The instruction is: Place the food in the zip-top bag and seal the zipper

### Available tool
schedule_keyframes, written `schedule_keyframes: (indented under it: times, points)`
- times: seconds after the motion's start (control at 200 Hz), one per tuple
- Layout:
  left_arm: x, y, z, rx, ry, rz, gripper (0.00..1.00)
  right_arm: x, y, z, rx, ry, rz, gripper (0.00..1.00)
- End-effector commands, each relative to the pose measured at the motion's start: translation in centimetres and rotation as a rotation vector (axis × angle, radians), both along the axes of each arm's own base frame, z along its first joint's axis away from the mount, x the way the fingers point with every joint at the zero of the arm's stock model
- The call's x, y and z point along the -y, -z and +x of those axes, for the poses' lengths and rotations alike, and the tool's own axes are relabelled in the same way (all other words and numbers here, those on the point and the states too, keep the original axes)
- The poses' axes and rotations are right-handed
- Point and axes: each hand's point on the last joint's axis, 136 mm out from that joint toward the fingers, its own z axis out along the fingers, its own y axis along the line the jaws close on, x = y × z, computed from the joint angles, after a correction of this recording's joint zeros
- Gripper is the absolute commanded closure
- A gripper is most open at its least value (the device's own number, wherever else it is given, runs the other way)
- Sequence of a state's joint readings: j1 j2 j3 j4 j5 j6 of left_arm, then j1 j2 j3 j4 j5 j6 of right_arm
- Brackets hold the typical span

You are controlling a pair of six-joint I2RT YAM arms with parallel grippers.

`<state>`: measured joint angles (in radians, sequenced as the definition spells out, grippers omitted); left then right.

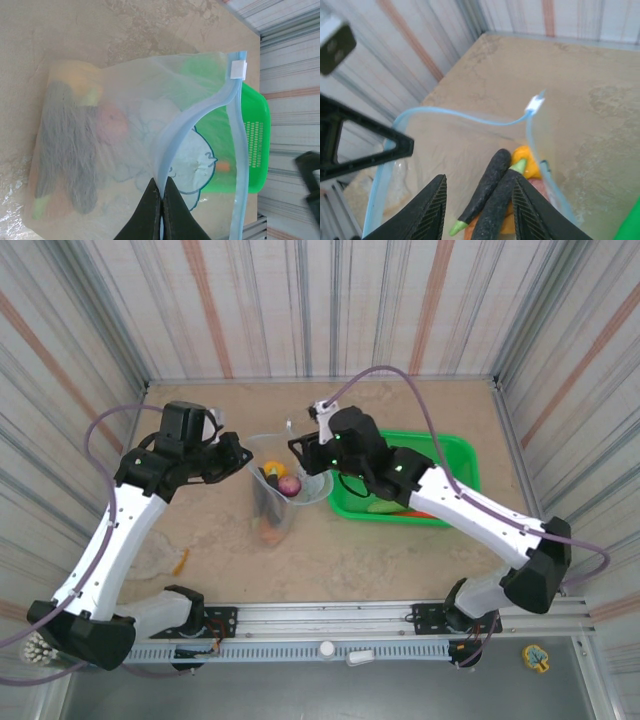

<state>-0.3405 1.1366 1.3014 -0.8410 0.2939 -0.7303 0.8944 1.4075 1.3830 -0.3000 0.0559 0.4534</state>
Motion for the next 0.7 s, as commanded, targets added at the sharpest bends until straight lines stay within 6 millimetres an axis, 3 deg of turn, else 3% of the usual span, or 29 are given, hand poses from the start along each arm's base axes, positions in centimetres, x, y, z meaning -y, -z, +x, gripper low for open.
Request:
schedule_keyframes:
  times: [0.0, 0.16, 0.291, 0.371, 0.501, 0.691]
  points:
    - [-0.3, -0.1, -0.6, 0.009, -0.001, 0.004, 1.0, 4.2, -1.4, 0.4, -0.071, 0.106, 0.051, 0.61]
    - [-0.5, -0.3, -0.9, 0.026, -0.002, 0.004, 1.0, 11.7, 0.6, 1.5, -0.176, 0.343, 0.006, 0.59]
    - [-0.3, -0.2, -0.9, 0.027, 0.004, -0.008, 1.0, 19.3, 5.8, 2.0, -0.386, 0.604, -0.051, 0.58]
    - [0.0, -0.2, -0.8, 0.021, 0.014, -0.022, 1.0, 22.3, 9.6, 1.4, -0.561, 0.74, -0.074, 0.58]
    - [0.1, 0.0, -0.8, 0.023, 0.02, -0.024, 1.0, 24.3, 13.3, 0.5, -0.73, 0.884, -0.121, 0.56]
    - [0.4, 0.2, -1.1, 0.019, 0.032, -0.039, 1.0, 25.5, 16.2, -0.9, -0.894, 1.042, -0.123, 0.5]
